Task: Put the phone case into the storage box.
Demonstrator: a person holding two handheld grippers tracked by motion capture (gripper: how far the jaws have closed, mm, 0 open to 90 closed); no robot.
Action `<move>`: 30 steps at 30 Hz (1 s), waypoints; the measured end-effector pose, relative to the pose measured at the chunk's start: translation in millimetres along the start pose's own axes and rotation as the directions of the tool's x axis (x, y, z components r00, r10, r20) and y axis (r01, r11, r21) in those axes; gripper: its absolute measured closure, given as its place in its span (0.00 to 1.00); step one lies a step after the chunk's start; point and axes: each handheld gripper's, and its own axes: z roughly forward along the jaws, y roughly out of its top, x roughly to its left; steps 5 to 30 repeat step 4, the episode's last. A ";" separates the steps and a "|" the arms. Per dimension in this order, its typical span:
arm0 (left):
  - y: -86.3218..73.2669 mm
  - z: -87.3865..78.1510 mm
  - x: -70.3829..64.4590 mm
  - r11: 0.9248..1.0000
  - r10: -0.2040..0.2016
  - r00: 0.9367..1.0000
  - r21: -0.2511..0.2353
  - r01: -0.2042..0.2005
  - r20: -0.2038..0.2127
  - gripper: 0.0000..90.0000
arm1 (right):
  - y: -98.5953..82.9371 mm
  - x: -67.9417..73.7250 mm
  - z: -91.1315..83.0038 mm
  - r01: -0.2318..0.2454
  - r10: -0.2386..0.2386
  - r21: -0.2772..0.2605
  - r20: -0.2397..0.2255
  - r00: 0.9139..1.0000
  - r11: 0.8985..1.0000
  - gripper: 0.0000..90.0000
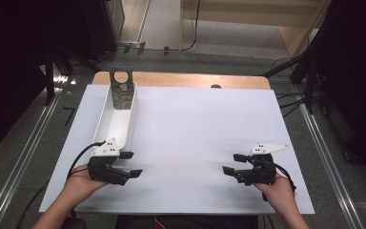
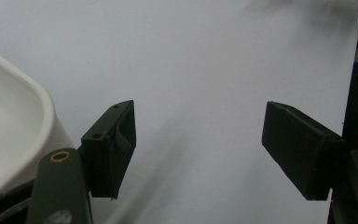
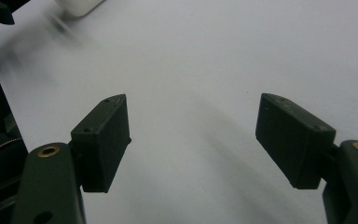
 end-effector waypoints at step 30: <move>0.1 -0.5 0.1 1.000 -0.002 1.000 -0.001 0.002 0.002 0.29 | 0.1 0.0 0.0 -0.002 0.002 -0.001 -0.001 1.000 1.000 0.28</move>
